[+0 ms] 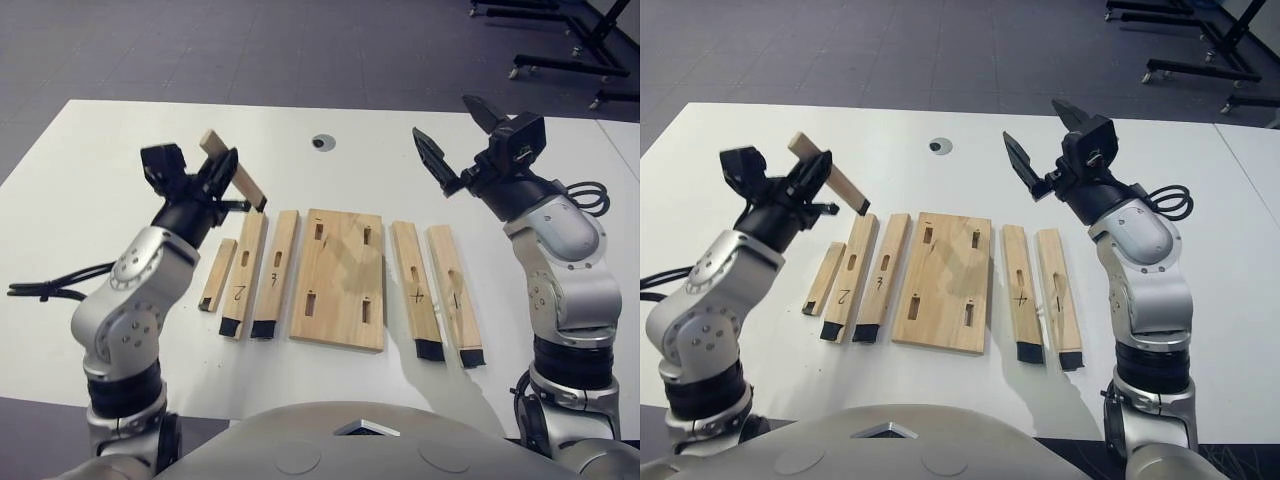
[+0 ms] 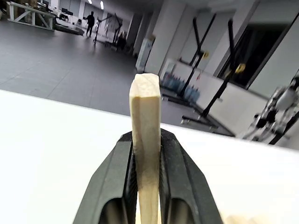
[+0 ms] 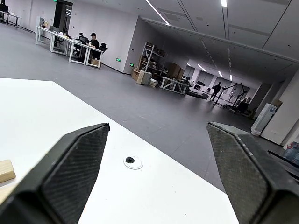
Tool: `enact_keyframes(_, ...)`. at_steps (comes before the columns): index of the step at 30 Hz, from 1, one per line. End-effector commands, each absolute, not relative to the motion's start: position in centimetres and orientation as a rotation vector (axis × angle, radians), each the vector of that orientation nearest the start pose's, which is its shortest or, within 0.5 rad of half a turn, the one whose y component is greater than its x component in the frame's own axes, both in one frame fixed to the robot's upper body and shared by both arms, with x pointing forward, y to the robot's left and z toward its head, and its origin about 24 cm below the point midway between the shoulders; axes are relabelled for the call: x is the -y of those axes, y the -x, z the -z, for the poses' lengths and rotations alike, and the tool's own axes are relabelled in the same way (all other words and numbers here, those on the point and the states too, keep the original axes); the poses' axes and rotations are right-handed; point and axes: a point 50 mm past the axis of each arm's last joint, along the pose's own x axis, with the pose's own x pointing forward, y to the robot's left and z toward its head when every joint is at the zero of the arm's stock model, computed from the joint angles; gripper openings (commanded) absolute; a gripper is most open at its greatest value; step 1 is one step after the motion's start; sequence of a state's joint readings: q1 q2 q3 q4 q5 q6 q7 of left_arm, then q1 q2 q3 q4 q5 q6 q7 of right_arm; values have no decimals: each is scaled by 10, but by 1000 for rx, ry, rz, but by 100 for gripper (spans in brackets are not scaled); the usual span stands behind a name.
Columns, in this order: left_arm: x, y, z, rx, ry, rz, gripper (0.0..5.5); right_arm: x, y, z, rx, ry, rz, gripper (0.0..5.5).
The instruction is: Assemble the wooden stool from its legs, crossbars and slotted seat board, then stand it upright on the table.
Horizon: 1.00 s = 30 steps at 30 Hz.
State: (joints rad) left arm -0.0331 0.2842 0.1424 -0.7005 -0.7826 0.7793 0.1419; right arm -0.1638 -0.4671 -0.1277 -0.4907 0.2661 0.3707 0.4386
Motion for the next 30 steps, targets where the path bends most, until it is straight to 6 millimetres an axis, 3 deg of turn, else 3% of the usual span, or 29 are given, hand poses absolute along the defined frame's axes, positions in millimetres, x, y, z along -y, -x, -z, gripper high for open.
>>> enact_keyframes(1,-163,-213,-141,-77,116,179,38,187,-246,-178,218,299,-471,384)
enact_keyframes(12,-156,-189,-124,-130,143,134,38,183,-244,-178,194,301,-482,384)
enact_keyframes(30,-159,-193,-97,-171,141,104,38,182,-252,-178,204,300,-490,384)
